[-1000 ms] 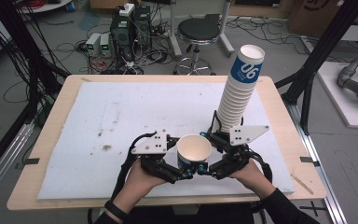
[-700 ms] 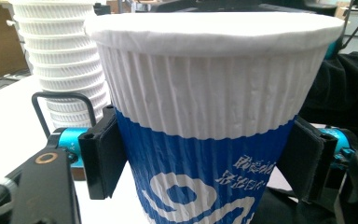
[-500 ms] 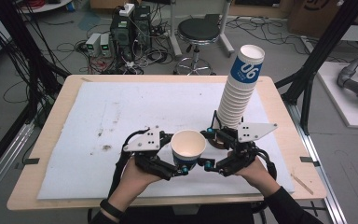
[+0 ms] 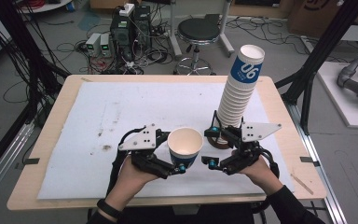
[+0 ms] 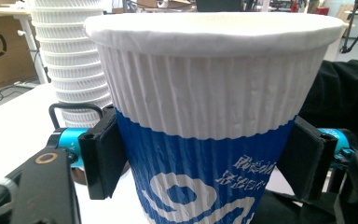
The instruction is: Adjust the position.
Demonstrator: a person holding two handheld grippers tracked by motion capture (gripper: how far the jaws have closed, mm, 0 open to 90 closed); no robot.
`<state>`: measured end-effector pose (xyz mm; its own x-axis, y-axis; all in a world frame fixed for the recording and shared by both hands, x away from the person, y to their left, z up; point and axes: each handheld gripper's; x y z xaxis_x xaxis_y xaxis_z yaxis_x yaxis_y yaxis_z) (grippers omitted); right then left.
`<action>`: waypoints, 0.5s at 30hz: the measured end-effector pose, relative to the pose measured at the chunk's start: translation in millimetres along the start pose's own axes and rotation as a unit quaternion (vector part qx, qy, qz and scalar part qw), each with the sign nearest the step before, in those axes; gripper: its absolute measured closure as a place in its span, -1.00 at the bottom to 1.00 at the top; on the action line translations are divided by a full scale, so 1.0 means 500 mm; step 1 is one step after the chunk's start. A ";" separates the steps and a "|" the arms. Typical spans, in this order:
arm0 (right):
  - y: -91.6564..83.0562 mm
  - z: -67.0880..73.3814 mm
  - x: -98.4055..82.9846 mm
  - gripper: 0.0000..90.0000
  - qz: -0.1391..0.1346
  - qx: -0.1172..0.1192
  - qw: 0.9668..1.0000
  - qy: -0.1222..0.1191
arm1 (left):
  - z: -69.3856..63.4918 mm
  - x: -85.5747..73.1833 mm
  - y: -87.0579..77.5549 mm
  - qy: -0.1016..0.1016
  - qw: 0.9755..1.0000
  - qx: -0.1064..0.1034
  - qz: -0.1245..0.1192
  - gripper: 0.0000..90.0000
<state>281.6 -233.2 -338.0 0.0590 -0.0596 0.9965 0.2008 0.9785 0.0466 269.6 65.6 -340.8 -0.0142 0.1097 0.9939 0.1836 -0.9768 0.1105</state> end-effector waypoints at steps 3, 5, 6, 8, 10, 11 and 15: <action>0.000 -0.001 -0.005 -0.63 0.004 0.001 1.000 0.000 | 0.000 0.003 -0.002 0.001 1.000 0.002 -0.002 -0.43; 0.003 0.000 -0.009 -0.63 0.007 0.002 1.000 0.002 | 0.000 0.004 -0.003 0.000 1.000 0.002 -0.004 -0.43; 0.004 0.000 -0.011 -0.63 0.010 0.002 1.000 0.002 | 0.000 0.005 -0.003 0.002 1.000 0.003 -0.004 -0.43; 0.007 0.001 -0.014 -0.63 0.015 0.003 1.000 -0.001 | 0.000 0.005 -0.004 0.001 1.000 0.003 -0.007 -0.43; 0.010 0.002 -0.017 -0.63 0.018 0.005 1.000 -0.001 | 0.000 0.006 -0.004 0.000 1.000 0.004 -0.008 -0.43; 0.011 0.003 -0.018 -0.63 0.019 0.006 1.000 0.000 | 0.000 0.006 -0.005 0.000 1.000 0.006 -0.009 -0.43; 0.016 0.004 -0.024 -0.63 0.024 0.008 1.000 -0.002 | 0.001 0.007 -0.007 -0.005 1.000 0.008 -0.016 -0.43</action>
<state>280.6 -224.2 -349.5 0.0651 -0.0123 0.9978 0.1830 0.9831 0.0002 269.6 69.7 -337.7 -0.0107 0.1418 0.9898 0.1989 -0.9698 0.1411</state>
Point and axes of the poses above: each handheld gripper's, and its own axes: y roughly forward along the jaws, x roughly out of its top, z roughly to its left, and after that the axes turned 15 degrees about -z, right-handed
